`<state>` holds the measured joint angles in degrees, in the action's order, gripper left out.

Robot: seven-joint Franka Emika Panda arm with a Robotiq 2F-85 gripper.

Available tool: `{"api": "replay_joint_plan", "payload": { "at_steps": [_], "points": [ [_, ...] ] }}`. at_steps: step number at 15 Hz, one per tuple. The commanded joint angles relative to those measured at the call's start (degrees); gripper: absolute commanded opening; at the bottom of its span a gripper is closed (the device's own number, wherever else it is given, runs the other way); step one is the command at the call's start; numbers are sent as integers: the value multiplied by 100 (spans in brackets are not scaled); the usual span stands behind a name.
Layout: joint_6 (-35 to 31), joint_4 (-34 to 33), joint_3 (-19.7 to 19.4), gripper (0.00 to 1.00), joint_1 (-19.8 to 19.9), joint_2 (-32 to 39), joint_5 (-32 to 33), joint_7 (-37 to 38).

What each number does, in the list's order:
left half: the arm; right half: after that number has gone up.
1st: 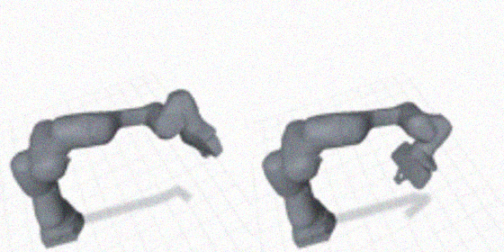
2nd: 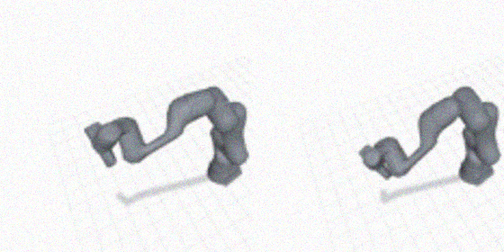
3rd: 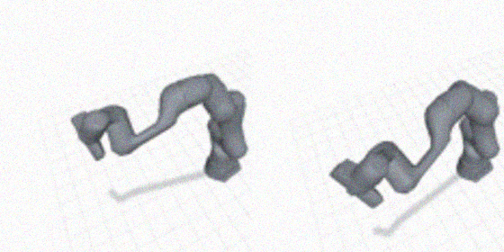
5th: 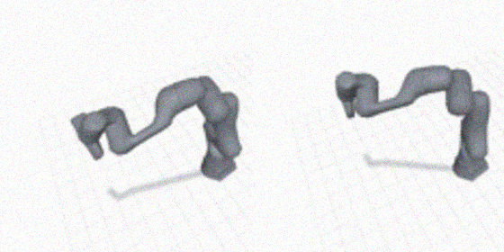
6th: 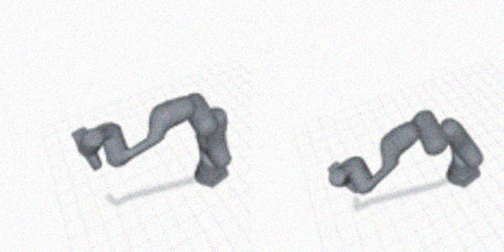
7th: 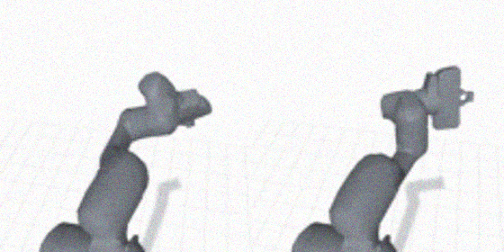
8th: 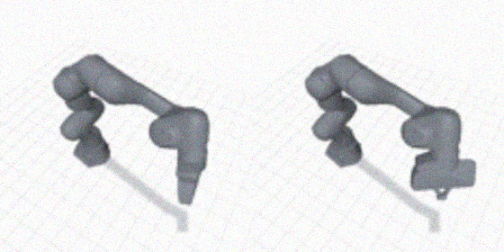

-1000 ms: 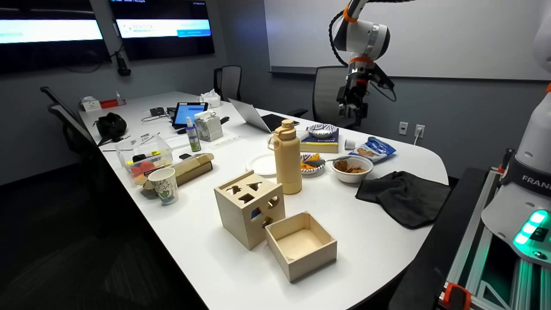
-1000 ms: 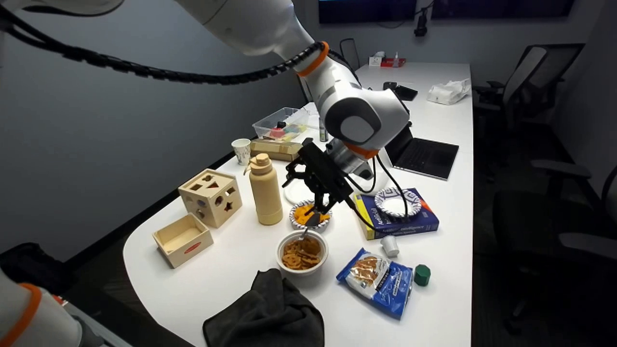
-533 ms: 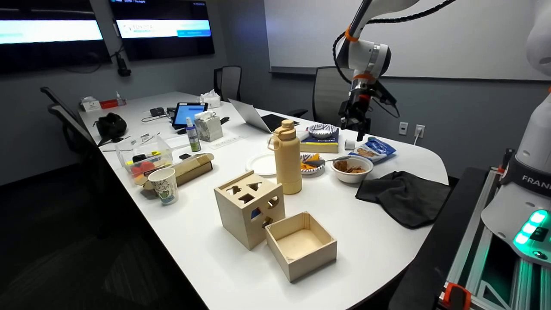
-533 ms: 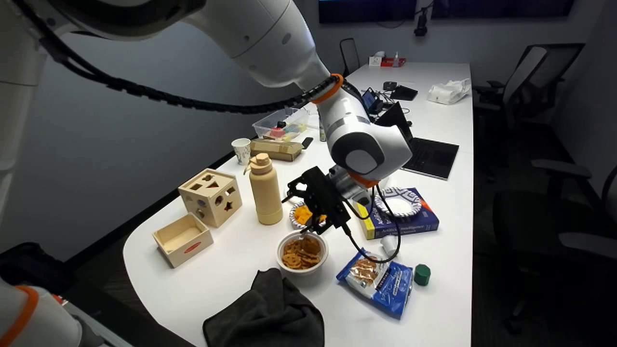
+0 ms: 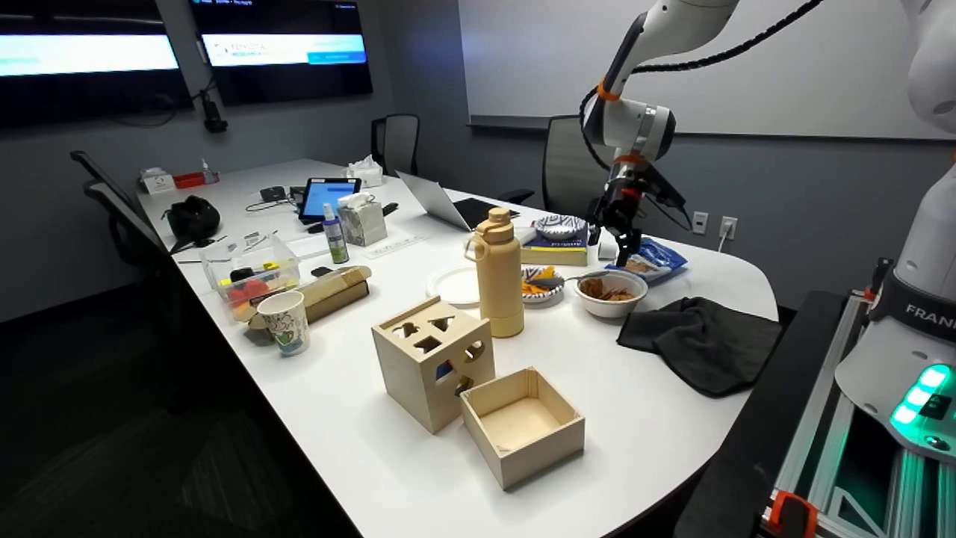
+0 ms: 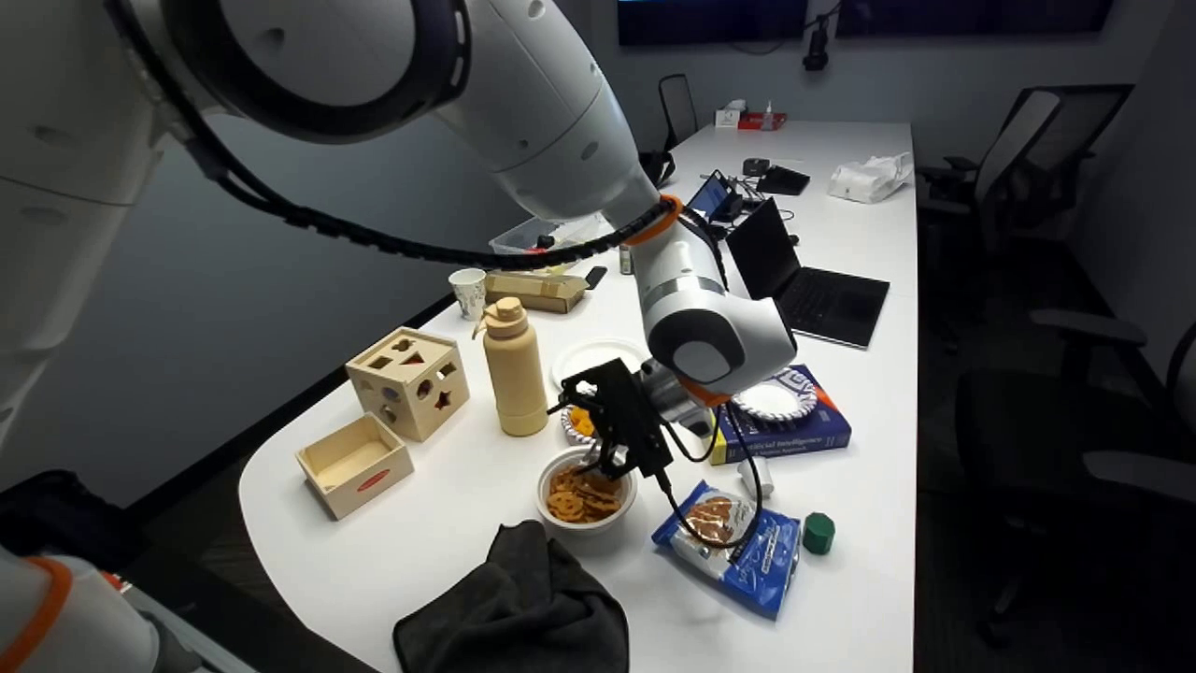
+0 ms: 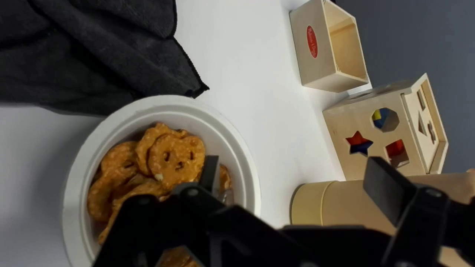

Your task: Use the silver cake spatula to stir the contents in the black and white bowl.

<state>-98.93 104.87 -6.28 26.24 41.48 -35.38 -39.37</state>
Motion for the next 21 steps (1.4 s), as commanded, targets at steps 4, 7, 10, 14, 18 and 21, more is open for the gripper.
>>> {"api": "replay_joint_plan", "payload": {
  "at_steps": [4,7,10,14,18,21],
  "points": [
    [280,-708,152,100,225,639,-233,122],
    [319,-894,200,100,225,830,-248,183],
    [409,-1066,248,100,244,984,-251,231],
    [496,-1178,287,100,273,1137,-274,247],
    [575,-1282,308,89,303,1272,-283,271],
    [643,-1347,316,58,311,1337,-310,285]
  ]
}}
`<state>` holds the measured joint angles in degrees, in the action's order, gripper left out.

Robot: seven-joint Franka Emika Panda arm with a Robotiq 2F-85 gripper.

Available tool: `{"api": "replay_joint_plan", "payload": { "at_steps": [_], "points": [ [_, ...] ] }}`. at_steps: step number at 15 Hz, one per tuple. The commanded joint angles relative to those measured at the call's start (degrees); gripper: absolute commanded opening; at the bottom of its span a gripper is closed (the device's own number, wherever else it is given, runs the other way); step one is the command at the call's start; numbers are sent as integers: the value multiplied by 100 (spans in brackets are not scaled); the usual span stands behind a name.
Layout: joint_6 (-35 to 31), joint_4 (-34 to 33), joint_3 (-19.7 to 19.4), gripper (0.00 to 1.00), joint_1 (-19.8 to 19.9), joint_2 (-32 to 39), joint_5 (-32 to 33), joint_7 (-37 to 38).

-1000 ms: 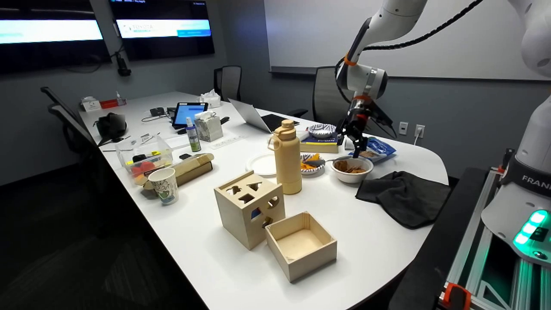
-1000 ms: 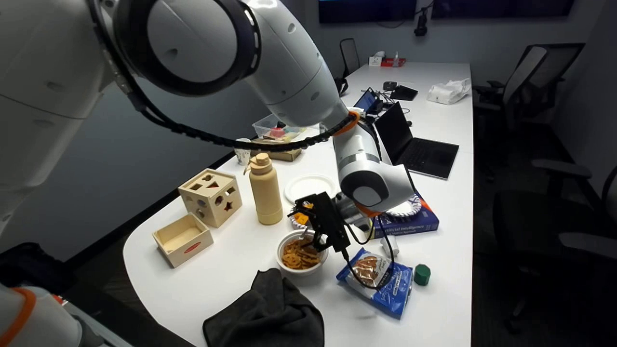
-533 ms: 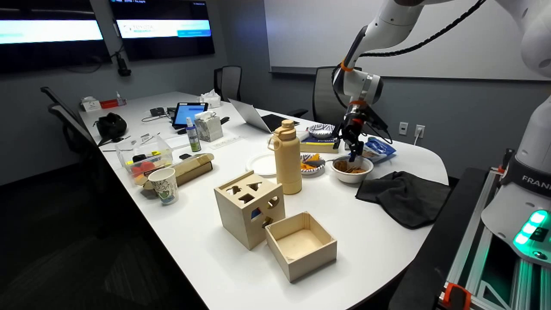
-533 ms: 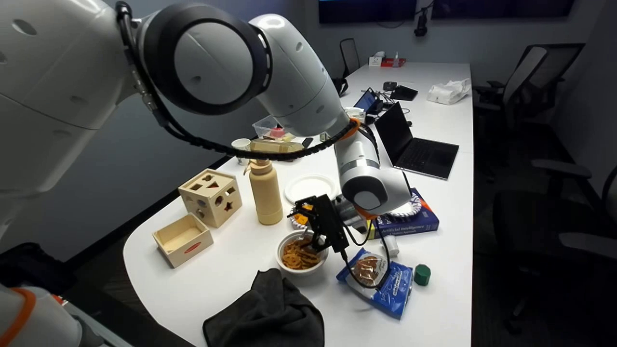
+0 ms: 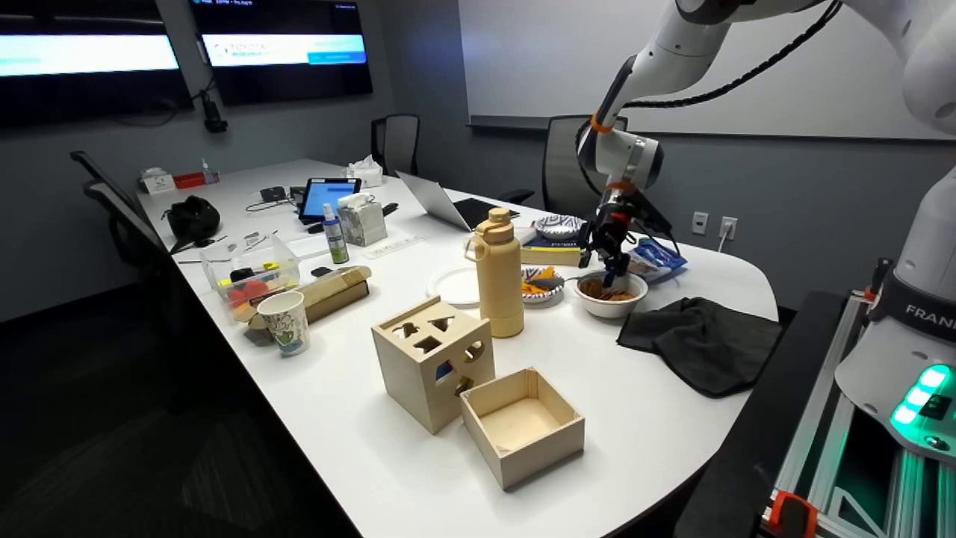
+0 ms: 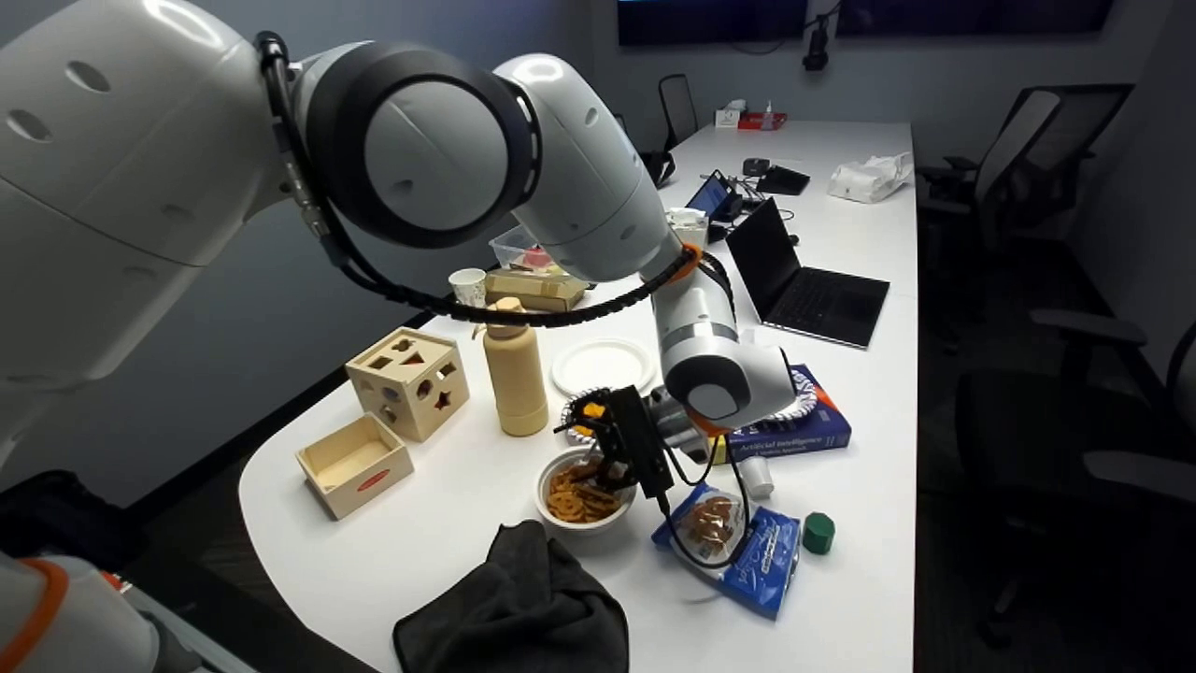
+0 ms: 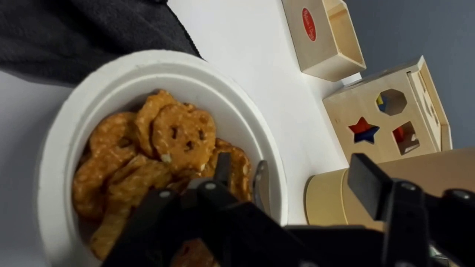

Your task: Use the silver cake spatula to stir the contents in the black and white bowl.

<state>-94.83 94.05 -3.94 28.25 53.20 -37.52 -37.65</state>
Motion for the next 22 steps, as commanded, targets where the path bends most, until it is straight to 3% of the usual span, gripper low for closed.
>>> {"api": "replay_joint_plan", "payload": {
  "at_steps": [1,7,8,15,22],
  "points": [
    [255,-278,80,51,112,177,-102,118],
    [317,-350,77,4,168,220,-139,117],
    [326,-351,81,1,185,223,-153,111],
    [646,-307,28,1,228,121,-77,127],
    [1328,142,-215,1,-72,-856,384,780]
  ]
}}
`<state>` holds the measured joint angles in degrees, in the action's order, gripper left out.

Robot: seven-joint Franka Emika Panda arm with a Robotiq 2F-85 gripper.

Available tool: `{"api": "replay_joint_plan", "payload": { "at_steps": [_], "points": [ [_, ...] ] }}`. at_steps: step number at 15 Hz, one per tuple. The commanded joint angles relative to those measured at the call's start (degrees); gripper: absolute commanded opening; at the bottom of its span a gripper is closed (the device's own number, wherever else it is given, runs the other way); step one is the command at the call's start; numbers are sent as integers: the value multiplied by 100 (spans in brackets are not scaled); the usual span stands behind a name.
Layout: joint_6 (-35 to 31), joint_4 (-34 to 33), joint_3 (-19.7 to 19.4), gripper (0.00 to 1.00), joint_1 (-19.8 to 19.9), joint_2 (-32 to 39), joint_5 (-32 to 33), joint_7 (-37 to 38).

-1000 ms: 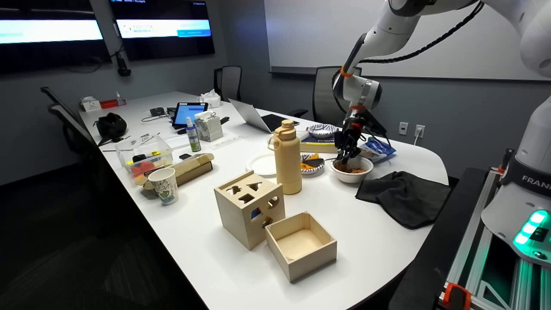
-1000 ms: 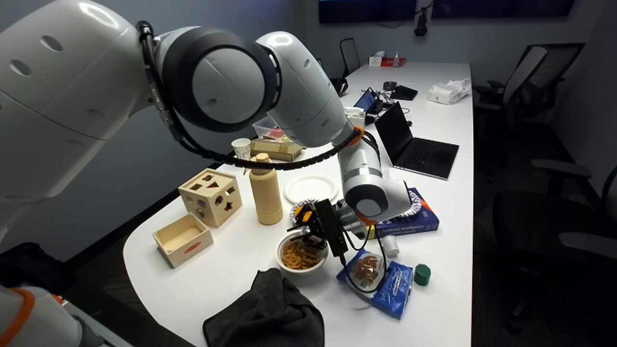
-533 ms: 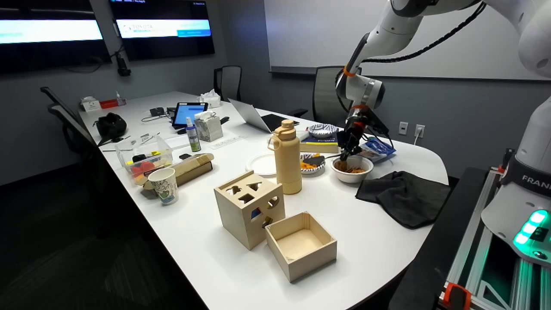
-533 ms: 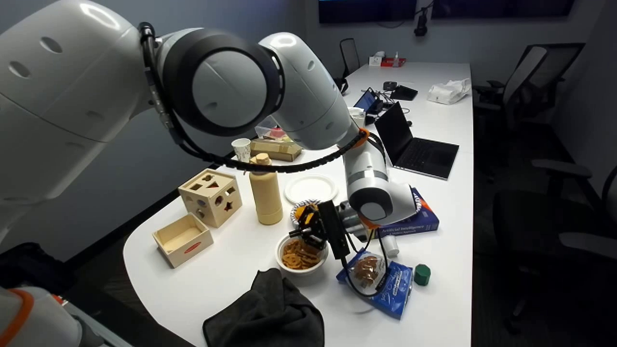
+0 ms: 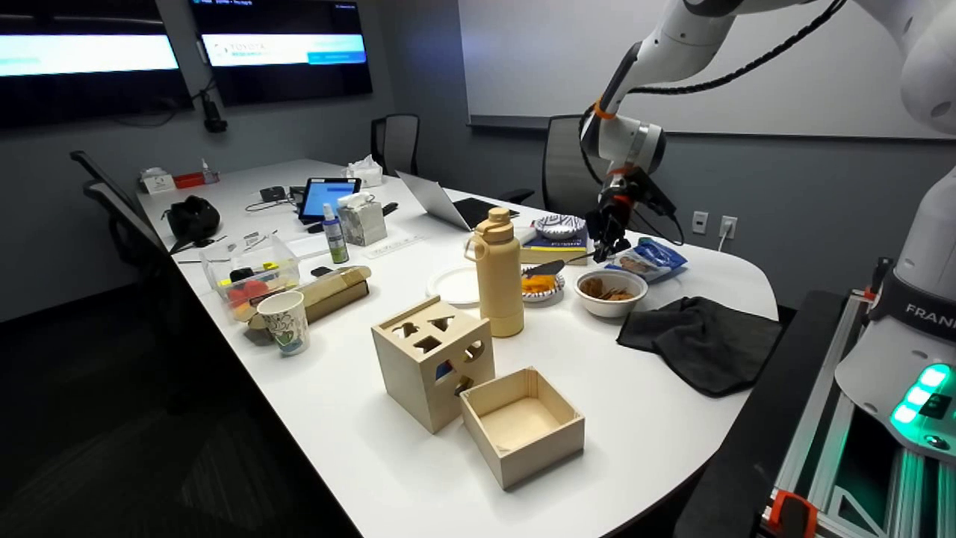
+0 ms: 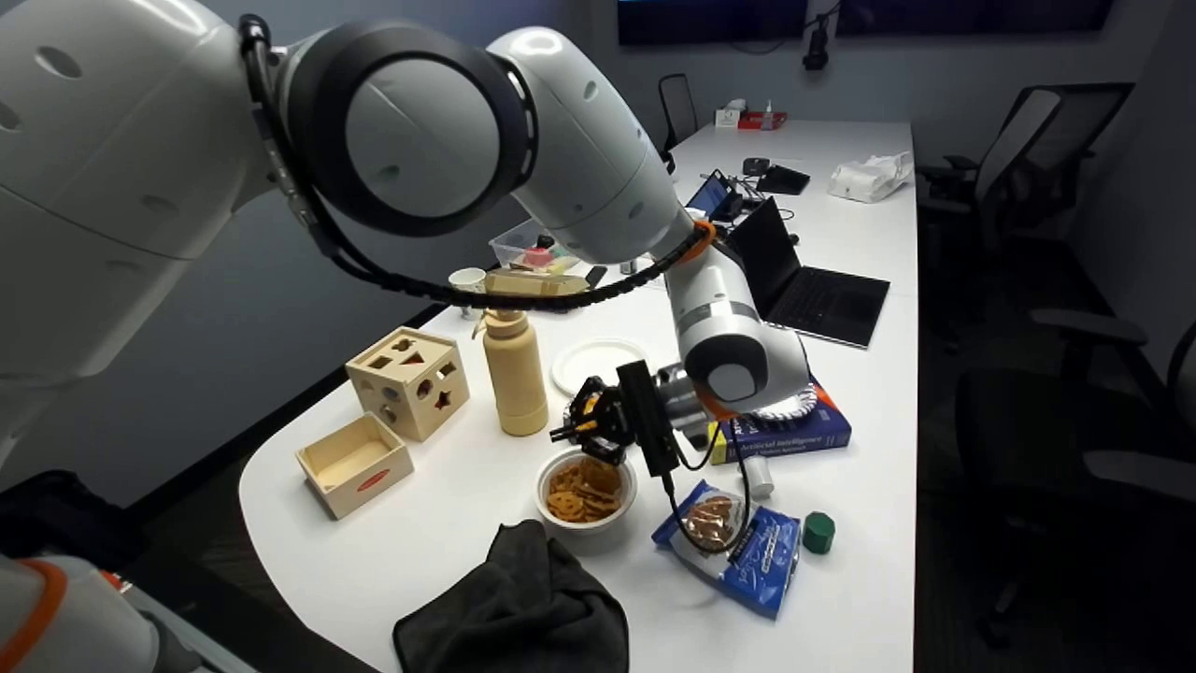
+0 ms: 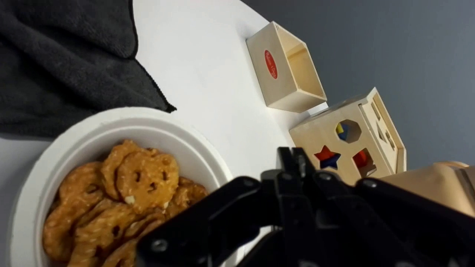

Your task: Use the silver cake spatula to stir the contents in the black and white bowl.

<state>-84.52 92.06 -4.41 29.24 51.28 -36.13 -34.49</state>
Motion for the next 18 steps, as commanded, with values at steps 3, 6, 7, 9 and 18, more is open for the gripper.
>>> {"api": "replay_joint_plan", "payload": {
  "at_steps": [3,6,7,9,18],
  "points": [
    [539,440,-261,1,-304,-1164,506,942],
    [496,364,-297,1,-548,-1369,689,1585],
    [477,321,-294,1,-634,-1387,764,1801],
    [398,338,-292,1,-895,-1409,952,2291],
    [14,196,-311,1,-1666,-1074,1560,3854]
  ]
}}
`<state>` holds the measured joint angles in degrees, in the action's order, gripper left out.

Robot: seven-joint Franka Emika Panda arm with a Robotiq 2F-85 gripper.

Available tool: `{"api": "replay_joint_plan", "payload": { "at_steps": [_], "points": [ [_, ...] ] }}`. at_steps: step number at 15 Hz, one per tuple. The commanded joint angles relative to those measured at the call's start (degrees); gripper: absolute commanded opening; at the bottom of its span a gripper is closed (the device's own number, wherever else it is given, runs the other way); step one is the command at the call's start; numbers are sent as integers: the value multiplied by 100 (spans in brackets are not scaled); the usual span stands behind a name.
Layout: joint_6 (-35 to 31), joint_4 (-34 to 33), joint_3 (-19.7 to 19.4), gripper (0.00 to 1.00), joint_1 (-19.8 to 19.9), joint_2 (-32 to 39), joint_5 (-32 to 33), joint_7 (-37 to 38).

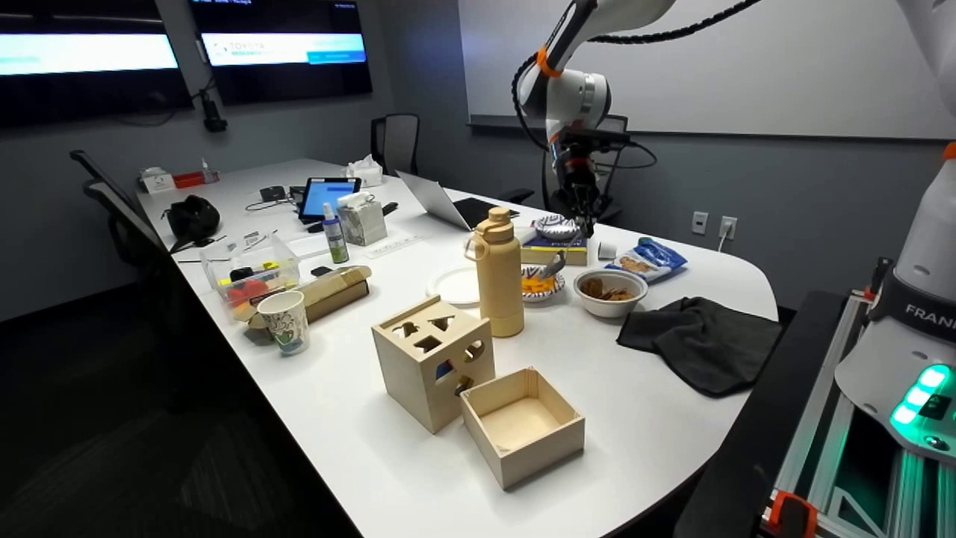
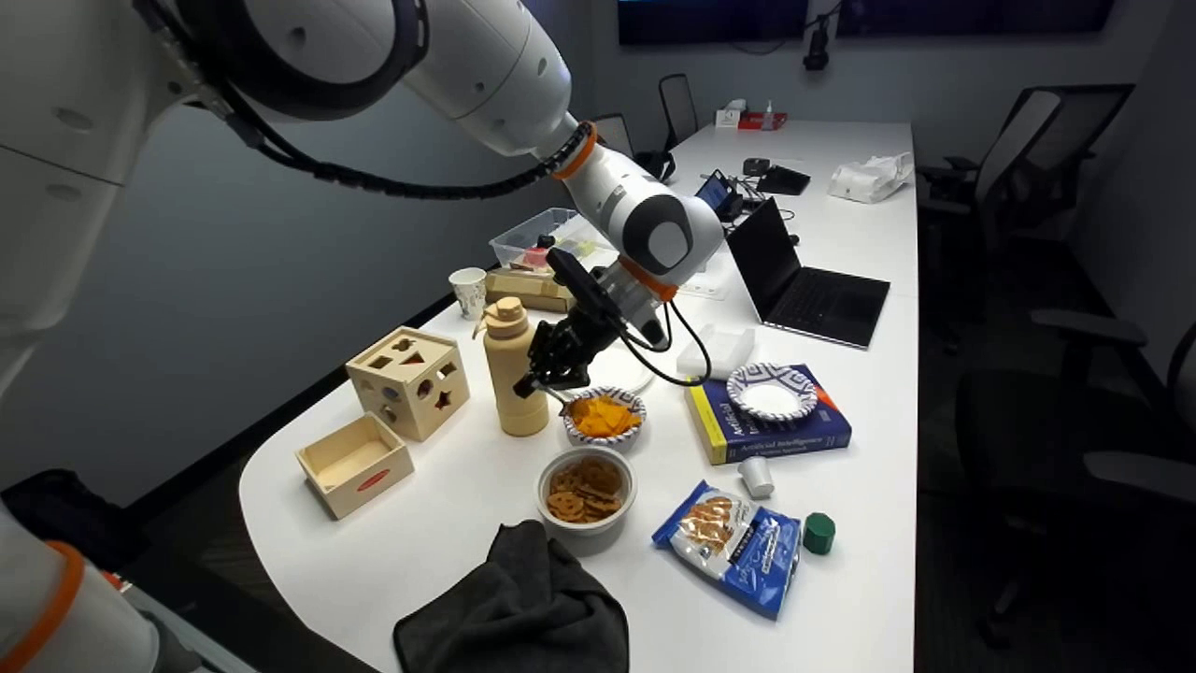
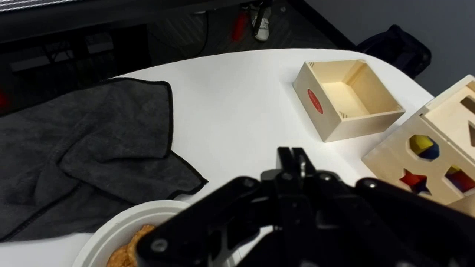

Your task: Use the silver cake spatula to stir the contents in the black and white bowl.

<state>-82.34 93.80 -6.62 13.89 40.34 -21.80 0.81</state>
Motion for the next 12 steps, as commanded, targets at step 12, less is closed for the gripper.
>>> {"api": "replay_joint_plan", "payload": {
  "at_steps": [12],
  "points": [
    [-241,-160,105,1,-83,277,14,424]
  ]
}}
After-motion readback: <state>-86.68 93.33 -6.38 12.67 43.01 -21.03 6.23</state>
